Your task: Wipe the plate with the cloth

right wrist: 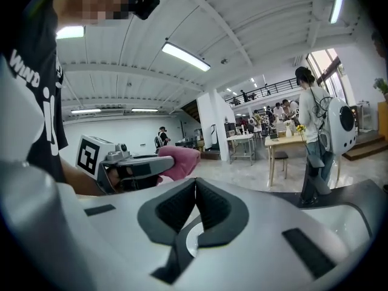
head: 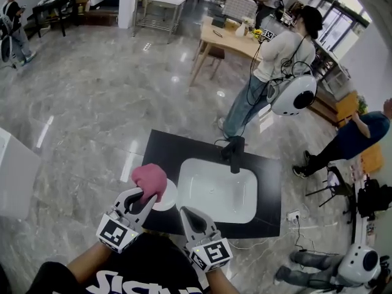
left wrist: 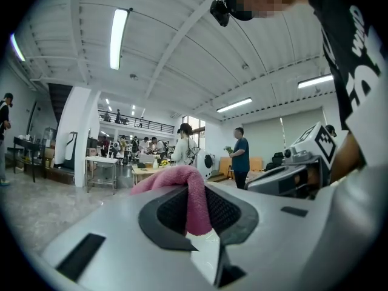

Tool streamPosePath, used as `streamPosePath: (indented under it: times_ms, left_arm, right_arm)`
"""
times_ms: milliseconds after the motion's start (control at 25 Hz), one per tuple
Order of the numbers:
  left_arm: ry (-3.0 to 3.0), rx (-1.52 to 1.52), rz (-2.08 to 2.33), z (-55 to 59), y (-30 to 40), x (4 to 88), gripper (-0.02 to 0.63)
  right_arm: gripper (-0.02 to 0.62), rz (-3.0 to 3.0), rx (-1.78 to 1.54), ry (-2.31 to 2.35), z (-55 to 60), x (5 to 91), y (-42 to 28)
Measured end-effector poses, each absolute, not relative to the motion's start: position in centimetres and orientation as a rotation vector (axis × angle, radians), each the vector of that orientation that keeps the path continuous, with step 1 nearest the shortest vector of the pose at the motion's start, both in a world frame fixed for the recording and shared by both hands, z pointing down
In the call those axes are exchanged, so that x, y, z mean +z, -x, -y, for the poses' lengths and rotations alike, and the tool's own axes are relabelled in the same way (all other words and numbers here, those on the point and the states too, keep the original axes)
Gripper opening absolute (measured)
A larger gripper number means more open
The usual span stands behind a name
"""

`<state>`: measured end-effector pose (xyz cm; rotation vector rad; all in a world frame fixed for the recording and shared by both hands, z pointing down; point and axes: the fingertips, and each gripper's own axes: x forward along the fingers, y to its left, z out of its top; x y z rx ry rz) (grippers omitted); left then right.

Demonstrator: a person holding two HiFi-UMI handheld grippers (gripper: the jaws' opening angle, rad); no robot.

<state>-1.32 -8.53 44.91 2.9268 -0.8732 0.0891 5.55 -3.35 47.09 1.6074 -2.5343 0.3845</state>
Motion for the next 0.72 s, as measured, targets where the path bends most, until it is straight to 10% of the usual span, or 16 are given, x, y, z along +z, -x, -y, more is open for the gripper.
streamPosePath:
  times_ms: [320, 440, 720]
  left_arm:
    - [-2.881, 0.23, 0.908, 12.5, 0.4, 50.9, 0.054]
    - [-2.831, 0.347, 0.879, 13.6, 0.4, 55.2, 0.054]
    - [-2.708, 0.581, 0.803, 14.8, 0.5, 63.6, 0.054]
  right_arm:
    - [0.021, 2.496, 0.722, -1.398, 7.5, 55.7, -7.1]
    - [0.176, 2.423, 1.117, -1.253, 8.3, 61.5, -7.8]
    - [0.193, 2.212, 1.368, -1.045, 9.5, 71.8, -9.7]
